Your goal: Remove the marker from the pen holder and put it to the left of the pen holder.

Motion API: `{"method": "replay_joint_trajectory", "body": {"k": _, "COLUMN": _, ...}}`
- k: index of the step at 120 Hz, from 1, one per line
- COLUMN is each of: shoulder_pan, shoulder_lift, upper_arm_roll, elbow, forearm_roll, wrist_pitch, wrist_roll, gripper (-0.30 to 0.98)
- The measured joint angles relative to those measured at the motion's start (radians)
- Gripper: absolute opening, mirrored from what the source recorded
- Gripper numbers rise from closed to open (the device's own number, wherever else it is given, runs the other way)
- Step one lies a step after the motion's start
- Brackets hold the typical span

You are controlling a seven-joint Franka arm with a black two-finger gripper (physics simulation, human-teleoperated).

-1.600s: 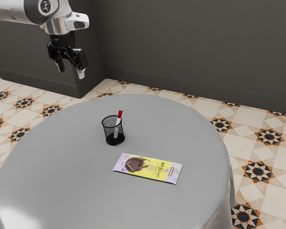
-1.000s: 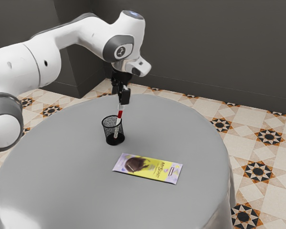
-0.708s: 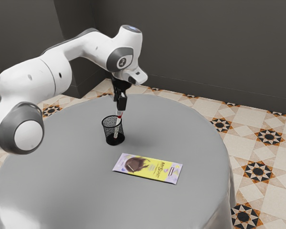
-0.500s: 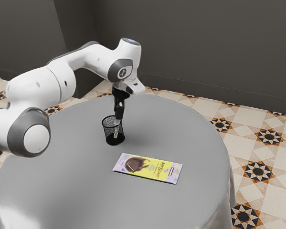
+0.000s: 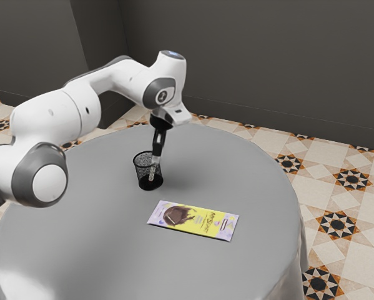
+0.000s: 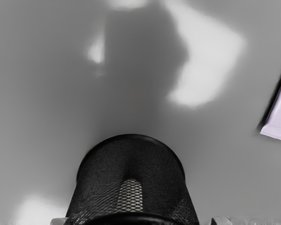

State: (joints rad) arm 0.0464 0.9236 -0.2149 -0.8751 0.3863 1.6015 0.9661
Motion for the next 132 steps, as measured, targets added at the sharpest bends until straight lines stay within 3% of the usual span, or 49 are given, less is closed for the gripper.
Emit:
{"method": "replay_joint_trajectory", "body": {"k": 12, "shoulder_pan": 0.001, "shoulder_lift": -0.002, "upper_arm_roll": -0.001, "elbow": 0.005, "forearm_roll": -0.001, "wrist_pitch": -0.001, "wrist_roll": 0.017, "gripper": 0.14}}
{"method": "replay_joint_trajectory", "body": {"k": 26, "shoulder_pan": 0.004, "shoulder_lift": -0.009, "upper_arm_roll": 0.000, "elbow": 0.006, "forearm_roll": -0.013, "wrist_pitch": -0.003, "wrist_roll": 0.033, "gripper": 0.02}}
{"method": "replay_joint_trajectory", "body": {"k": 50, "shoulder_pan": 0.008, "shoulder_lift": -0.141, "upper_arm_roll": 0.008, "elbow": -0.025, "forearm_roll": -0.017, "wrist_pitch": -0.059, "wrist_roll": 0.042, "gripper": -0.05}}
{"method": "replay_joint_trajectory", "body": {"k": 63, "shoulder_pan": 0.023, "shoulder_lift": -0.259, "upper_arm_roll": 0.014, "elbow": -0.032, "forearm_roll": -0.011, "wrist_pitch": -0.163, "wrist_roll": 0.024, "gripper": -0.07}}
{"method": "replay_joint_trajectory", "body": {"k": 72, "shoulder_pan": 0.044, "shoulder_lift": -0.284, "upper_arm_roll": 0.069, "elbow": -0.033, "forearm_roll": -0.008, "wrist_pitch": -0.257, "wrist_roll": -0.009, "gripper": -0.08}}
{"method": "replay_joint_trajectory", "body": {"k": 86, "shoulder_pan": 0.092, "shoulder_lift": -0.222, "upper_arm_roll": 0.135, "elbow": -0.023, "forearm_roll": -0.004, "wrist_pitch": -0.395, "wrist_roll": -0.105, "gripper": -0.08}}
{"method": "replay_joint_trajectory", "body": {"k": 102, "shoulder_pan": 0.111, "shoulder_lift": -0.118, "upper_arm_roll": 0.146, "elbow": 0.055, "forearm_roll": -0.004, "wrist_pitch": -0.493, "wrist_roll": -0.253, "gripper": -0.09}}
{"method": "replay_joint_trajectory", "body": {"k": 132, "shoulder_pan": 0.143, "shoulder_lift": 0.032, "upper_arm_roll": 0.141, "elbow": 0.153, "forearm_roll": -0.008, "wrist_pitch": -0.483, "wrist_roll": -0.499, "gripper": -0.08}}
